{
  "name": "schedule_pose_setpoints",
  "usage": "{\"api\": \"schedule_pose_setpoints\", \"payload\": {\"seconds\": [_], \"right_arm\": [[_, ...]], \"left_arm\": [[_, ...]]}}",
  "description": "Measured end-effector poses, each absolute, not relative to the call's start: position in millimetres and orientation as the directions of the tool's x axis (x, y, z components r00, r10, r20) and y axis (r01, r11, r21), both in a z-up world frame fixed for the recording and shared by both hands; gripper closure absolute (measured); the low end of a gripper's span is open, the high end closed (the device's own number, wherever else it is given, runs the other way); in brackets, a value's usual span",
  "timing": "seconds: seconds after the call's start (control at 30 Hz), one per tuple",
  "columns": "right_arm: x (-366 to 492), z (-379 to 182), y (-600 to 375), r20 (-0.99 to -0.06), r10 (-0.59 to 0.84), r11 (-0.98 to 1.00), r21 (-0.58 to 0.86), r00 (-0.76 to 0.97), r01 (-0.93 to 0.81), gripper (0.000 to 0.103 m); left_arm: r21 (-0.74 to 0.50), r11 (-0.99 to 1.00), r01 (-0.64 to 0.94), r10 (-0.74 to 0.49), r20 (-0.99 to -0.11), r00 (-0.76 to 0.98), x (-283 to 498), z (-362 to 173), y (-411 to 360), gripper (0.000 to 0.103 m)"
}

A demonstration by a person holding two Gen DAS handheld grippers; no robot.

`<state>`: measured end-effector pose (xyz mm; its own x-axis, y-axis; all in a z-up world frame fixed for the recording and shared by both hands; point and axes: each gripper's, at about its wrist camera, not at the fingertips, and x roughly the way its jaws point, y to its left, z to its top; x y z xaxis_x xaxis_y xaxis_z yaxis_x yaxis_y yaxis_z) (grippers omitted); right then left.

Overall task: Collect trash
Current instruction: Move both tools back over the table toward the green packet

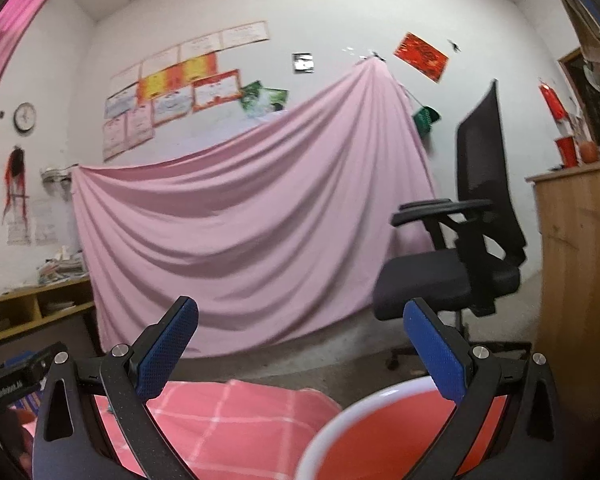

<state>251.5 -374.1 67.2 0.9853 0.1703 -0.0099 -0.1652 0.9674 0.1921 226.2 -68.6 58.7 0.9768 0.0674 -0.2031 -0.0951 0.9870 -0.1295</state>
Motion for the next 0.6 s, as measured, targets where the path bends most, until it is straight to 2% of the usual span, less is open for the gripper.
{"api": "schedule_pose_setpoints", "payload": {"seconds": [0.27,0.6], "right_arm": [[258.7,65.4,-323.4,0.002,0.262,0.955,0.141,0.965,-0.260,0.000],[286.5,54.6,-268.9,-0.072,0.342,0.939,0.063,0.937,-0.338,0.000]], "left_arm": [[-0.091,0.986,-0.140,0.121,-0.186,0.975,215.6,57.7,-32.1,0.003],[-0.069,0.988,-0.138,0.110,-0.314,0.943,251.8,29.2,5.7,0.003]]}}
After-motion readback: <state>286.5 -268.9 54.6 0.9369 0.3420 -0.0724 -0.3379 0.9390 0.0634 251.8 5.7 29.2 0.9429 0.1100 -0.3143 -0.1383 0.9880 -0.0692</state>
